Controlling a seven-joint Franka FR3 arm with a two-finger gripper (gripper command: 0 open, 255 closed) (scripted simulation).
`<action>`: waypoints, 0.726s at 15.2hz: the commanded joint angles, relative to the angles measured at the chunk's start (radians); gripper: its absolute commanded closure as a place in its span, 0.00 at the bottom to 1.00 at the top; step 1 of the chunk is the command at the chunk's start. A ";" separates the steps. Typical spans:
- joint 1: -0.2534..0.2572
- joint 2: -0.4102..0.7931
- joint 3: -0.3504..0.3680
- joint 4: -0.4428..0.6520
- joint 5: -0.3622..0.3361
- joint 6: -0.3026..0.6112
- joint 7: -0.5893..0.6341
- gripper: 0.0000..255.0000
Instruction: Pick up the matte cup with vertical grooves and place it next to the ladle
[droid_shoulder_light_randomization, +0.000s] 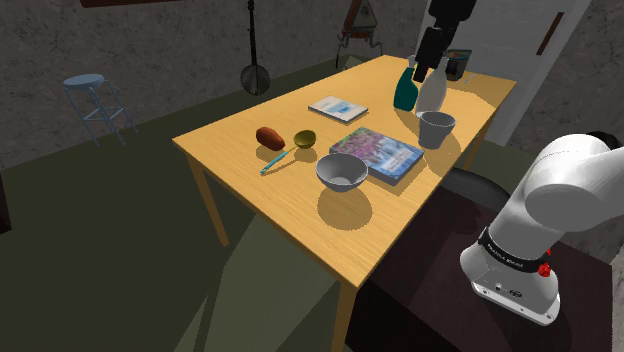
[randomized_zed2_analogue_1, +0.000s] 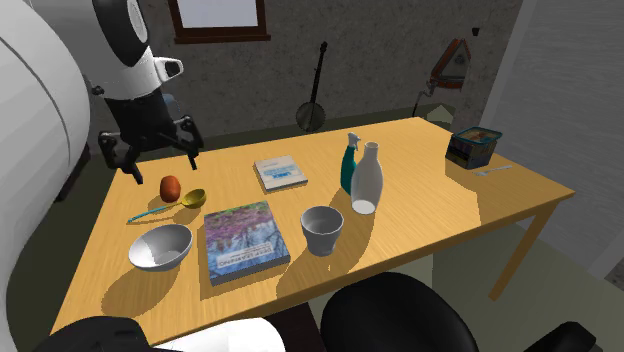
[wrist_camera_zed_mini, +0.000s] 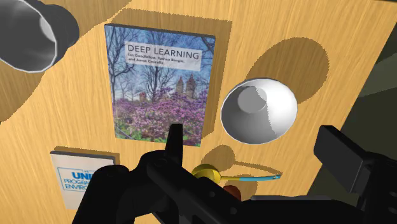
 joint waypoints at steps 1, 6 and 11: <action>0.000 0.000 0.000 0.000 0.000 0.000 0.000 0.00; -0.035 -0.013 -0.066 -0.128 -0.070 0.118 -0.069 0.00; -0.079 0.006 -0.140 -0.231 -0.147 0.249 -0.134 0.00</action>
